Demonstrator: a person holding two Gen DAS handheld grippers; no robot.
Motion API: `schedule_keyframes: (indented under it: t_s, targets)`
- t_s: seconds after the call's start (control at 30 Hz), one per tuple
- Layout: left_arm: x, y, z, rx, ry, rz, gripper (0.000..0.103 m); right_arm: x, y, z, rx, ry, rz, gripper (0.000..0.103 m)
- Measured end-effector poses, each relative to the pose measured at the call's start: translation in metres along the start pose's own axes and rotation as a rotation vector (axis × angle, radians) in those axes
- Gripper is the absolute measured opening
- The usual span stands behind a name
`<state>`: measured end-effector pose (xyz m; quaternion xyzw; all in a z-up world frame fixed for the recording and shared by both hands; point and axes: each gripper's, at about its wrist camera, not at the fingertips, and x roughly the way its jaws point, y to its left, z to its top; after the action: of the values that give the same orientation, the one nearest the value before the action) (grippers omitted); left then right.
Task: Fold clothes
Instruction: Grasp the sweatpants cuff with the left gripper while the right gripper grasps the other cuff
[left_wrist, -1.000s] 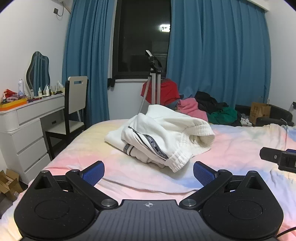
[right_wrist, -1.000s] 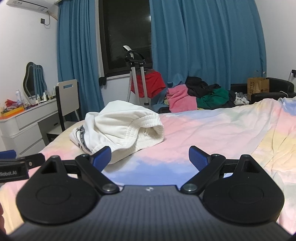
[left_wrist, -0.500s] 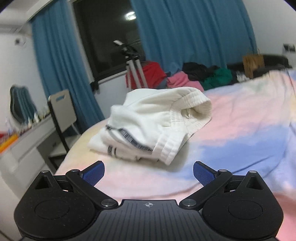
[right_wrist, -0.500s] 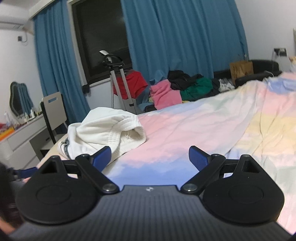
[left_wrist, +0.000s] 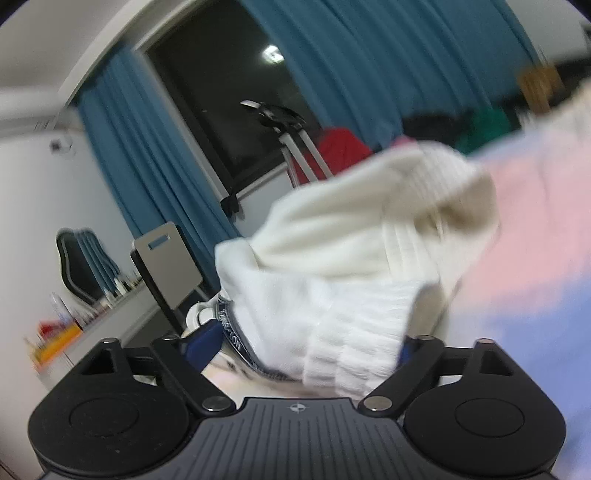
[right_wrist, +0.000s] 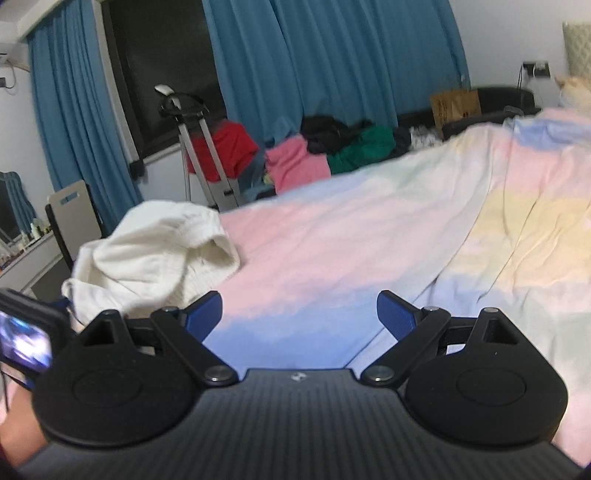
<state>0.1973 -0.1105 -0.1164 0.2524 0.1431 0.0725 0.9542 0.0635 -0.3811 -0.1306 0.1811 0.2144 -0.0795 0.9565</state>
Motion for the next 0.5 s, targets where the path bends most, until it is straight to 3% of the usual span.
schedule_keyframes:
  t_s: [0.1, 0.3, 0.5]
  targets:
    - [-0.010, 0.020, 0.012, -0.075, -0.046, -0.023, 0.043, 0.015, -0.006, -0.004, 0.006, 0.018, -0.004, 0.092]
    - [-0.045, 0.081, 0.034, -0.221, -0.084, -0.098, 0.027, 0.009, 0.003, -0.009, -0.044, -0.019, 0.026, 0.092]
    - [-0.081, 0.147, 0.010, -0.307, -0.051, -0.157, 0.023, -0.013, 0.020, -0.013, -0.125, -0.079, 0.070, 0.092]
